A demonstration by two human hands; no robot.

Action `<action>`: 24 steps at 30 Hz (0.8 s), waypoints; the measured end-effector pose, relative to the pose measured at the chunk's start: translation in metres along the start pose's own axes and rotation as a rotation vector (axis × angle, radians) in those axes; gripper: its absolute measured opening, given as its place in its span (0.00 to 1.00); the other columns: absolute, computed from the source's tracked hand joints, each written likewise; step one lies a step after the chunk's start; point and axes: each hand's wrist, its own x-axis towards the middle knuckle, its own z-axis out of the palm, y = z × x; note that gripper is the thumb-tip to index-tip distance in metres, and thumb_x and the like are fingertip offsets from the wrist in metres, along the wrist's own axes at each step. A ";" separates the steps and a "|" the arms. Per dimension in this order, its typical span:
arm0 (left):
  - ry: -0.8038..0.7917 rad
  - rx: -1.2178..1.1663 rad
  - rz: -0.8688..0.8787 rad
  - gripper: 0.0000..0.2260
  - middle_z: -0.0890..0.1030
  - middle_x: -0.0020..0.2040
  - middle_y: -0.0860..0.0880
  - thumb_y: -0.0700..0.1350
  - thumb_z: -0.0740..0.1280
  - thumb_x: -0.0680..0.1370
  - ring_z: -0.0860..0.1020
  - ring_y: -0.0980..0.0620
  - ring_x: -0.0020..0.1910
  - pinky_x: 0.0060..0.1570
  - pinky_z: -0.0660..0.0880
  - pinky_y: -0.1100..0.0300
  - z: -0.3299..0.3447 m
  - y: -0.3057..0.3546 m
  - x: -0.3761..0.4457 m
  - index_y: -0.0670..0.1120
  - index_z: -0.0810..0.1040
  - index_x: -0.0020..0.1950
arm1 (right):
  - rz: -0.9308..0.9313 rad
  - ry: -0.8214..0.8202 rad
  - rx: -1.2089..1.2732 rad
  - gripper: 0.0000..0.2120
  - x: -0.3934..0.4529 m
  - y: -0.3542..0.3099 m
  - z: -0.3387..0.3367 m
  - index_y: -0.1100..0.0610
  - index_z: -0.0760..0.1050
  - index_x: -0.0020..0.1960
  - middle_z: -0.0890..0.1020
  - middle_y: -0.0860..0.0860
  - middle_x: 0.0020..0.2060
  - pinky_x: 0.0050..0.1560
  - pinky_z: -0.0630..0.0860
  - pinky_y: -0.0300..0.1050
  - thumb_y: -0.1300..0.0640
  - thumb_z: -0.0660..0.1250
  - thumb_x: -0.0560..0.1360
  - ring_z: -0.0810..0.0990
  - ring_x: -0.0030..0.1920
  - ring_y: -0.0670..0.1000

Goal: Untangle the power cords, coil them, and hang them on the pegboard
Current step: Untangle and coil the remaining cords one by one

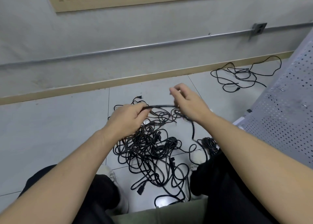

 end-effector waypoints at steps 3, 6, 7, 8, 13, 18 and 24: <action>0.007 0.074 0.010 0.18 0.81 0.37 0.52 0.58 0.55 0.76 0.78 0.46 0.41 0.41 0.75 0.52 -0.003 0.011 -0.001 0.52 0.82 0.50 | 0.070 -0.334 0.212 0.17 -0.012 -0.018 0.015 0.51 0.76 0.48 0.81 0.54 0.34 0.38 0.77 0.47 0.41 0.56 0.84 0.78 0.31 0.52; -0.020 0.050 0.039 0.17 0.82 0.38 0.53 0.60 0.57 0.72 0.78 0.49 0.40 0.41 0.77 0.53 0.001 0.013 -0.003 0.54 0.81 0.47 | 0.103 -0.619 0.163 0.20 -0.022 -0.025 0.026 0.55 0.76 0.52 0.78 0.55 0.31 0.33 0.79 0.44 0.41 0.56 0.84 0.78 0.31 0.53; -0.061 -0.012 0.039 0.16 0.81 0.37 0.53 0.61 0.58 0.71 0.78 0.51 0.38 0.40 0.77 0.52 0.002 0.009 -0.003 0.54 0.81 0.44 | 0.070 -0.625 0.109 0.21 -0.022 -0.024 0.027 0.57 0.77 0.50 0.75 0.54 0.30 0.31 0.77 0.42 0.41 0.57 0.84 0.75 0.29 0.51; -0.132 -0.111 0.021 0.16 0.80 0.35 0.54 0.61 0.59 0.69 0.77 0.52 0.36 0.40 0.77 0.52 0.003 0.005 -0.003 0.53 0.80 0.43 | 0.025 -0.587 0.036 0.21 -0.022 -0.024 0.026 0.57 0.78 0.47 0.72 0.51 0.28 0.30 0.74 0.38 0.41 0.58 0.84 0.72 0.28 0.49; -0.494 -0.373 -0.130 0.16 0.75 0.28 0.53 0.60 0.68 0.73 0.72 0.51 0.31 0.39 0.71 0.52 0.023 -0.022 -0.002 0.51 0.74 0.32 | -0.076 -0.337 0.187 0.25 -0.014 -0.023 0.007 0.56 0.66 0.30 0.62 0.46 0.24 0.27 0.59 0.38 0.46 0.70 0.79 0.60 0.26 0.46; -0.680 -0.324 -0.205 0.21 0.86 0.38 0.51 0.61 0.63 0.82 0.77 0.55 0.39 0.54 0.72 0.51 0.046 -0.036 -0.012 0.47 0.78 0.38 | -0.057 -0.125 0.647 0.25 -0.011 -0.015 -0.015 0.50 0.63 0.22 0.62 0.45 0.21 0.29 0.52 0.42 0.48 0.70 0.72 0.56 0.25 0.48; -0.317 -0.126 -0.200 0.22 0.73 0.31 0.52 0.60 0.55 0.85 0.74 0.49 0.35 0.39 0.69 0.54 0.038 -0.025 -0.001 0.49 0.67 0.36 | 0.104 0.020 0.326 0.18 0.002 0.003 -0.025 0.55 0.72 0.37 0.70 0.50 0.23 0.32 0.62 0.46 0.49 0.57 0.82 0.65 0.24 0.52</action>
